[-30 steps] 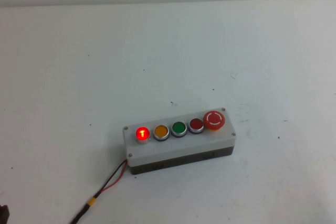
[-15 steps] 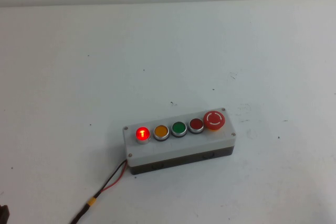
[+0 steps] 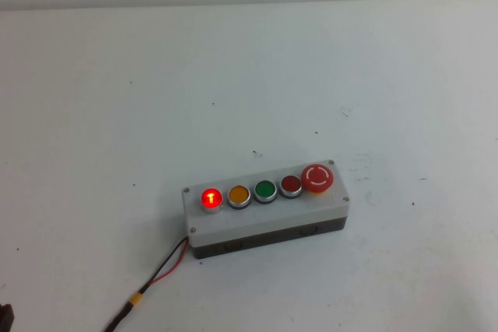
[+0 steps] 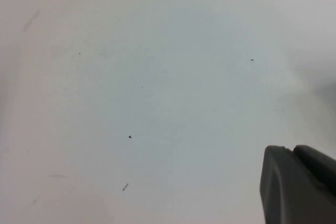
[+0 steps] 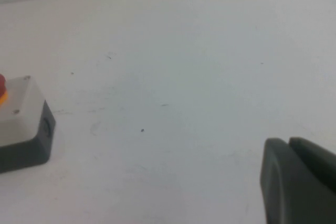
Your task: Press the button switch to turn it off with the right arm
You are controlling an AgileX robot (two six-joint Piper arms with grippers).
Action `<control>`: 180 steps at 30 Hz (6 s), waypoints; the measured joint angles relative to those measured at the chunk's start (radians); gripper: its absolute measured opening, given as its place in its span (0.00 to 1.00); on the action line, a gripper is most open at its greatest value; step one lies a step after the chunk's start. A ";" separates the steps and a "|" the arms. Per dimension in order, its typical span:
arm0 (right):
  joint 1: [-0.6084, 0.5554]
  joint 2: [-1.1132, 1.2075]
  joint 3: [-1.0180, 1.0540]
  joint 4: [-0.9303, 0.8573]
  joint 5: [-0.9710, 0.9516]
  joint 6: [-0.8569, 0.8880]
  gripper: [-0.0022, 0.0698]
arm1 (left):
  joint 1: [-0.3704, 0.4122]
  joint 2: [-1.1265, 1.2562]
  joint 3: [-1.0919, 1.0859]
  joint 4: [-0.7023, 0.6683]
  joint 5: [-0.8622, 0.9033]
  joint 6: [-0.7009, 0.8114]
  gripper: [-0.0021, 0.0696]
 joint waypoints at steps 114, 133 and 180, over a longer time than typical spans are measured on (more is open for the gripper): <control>0.771 2.048 -1.829 -0.027 0.685 0.047 0.01 | 0.000 0.000 0.000 0.000 0.000 0.000 0.03; 0.761 2.068 -1.855 0.022 0.701 0.035 0.01 | 0.000 0.000 0.000 0.000 0.000 0.000 0.03; 0.411 0.869 -0.640 -0.133 0.253 -0.021 0.01 | 0.000 0.000 0.000 0.000 0.000 0.000 0.03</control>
